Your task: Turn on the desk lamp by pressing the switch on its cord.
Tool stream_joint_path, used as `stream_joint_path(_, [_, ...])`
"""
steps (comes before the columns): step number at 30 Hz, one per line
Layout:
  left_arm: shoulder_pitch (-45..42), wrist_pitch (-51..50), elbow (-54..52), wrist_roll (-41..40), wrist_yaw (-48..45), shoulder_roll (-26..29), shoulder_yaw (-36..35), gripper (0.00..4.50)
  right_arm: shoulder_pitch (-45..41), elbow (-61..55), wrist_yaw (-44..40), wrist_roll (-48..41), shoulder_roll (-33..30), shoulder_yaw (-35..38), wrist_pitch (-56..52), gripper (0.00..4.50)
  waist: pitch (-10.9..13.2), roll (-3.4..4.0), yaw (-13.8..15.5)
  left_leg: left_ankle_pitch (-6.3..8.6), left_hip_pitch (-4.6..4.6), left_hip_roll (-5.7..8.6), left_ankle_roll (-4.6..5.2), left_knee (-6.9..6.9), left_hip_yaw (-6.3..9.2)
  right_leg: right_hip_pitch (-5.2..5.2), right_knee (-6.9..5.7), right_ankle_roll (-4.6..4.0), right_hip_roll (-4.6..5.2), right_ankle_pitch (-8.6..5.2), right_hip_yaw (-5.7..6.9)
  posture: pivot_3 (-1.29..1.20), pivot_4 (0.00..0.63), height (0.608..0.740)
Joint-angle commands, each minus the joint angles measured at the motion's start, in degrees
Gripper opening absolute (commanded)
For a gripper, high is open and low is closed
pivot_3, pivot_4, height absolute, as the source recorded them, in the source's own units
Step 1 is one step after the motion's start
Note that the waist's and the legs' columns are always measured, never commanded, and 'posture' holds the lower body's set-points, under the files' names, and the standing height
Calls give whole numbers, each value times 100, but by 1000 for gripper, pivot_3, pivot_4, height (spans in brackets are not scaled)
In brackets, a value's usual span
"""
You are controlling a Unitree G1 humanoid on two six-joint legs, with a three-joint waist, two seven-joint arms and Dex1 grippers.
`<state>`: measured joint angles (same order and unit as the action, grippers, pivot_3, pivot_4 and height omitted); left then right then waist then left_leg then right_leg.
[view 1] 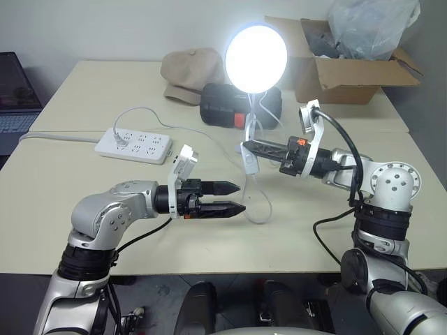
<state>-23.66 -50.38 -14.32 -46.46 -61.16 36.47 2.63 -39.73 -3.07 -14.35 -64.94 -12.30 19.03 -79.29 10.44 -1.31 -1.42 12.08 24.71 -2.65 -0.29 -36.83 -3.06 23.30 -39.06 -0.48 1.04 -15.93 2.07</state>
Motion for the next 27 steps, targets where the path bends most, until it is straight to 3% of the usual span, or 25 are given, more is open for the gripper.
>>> stream_joint_path(1, [90,577,-469,429,-112,215,79,4500,197,56,24,471,-143,-241,370,396,0,0,-4,0,0,0,0,0,-2,0,0,0,0,0,-2,0,150,740])
stream_joint_path(8, [455,1398,-895,1244,-145,705,144,4500,279,948,279,1954,-74,-914,1518,396,0,0,-27,1,-2,-3,1,2,-5,1,2,23,-3,-13,-7,0,150,740])
stream_joint_path(13, [662,1642,-990,1438,-154,862,146,4500,181,1460,263,2444,20,-1022,1884,396,0,0,-21,0,-2,-3,1,7,-10,4,3,23,-2,-13,-9,0,150,740])
stream_joint_path(15, [729,1710,-1022,1518,-173,904,168,4500,154,1517,252,2533,15,-1019,1913,1097,-2,-3,-20,0,-2,-3,1,6,-9,3,2,23,-2,-13,-8,0,150,740])
stream_joint_path(20, [766,1782,-1016,1570,-99,859,149,4500,81,1450,115,2556,-3,-917,1830,1907,-2,-3,-7,0,-2,-3,0,7,-9,2,4,24,-1,-14,-8,0,150,740])
stream_joint_path(27, [613,2027,-751,1786,219,692,-9,4500,86,667,-59,2282,-289,-680,1478,3652,-1,-2,-4,0,-2,-2,1,6,-8,2,2,24,-1,-13,-8,0,150,740])
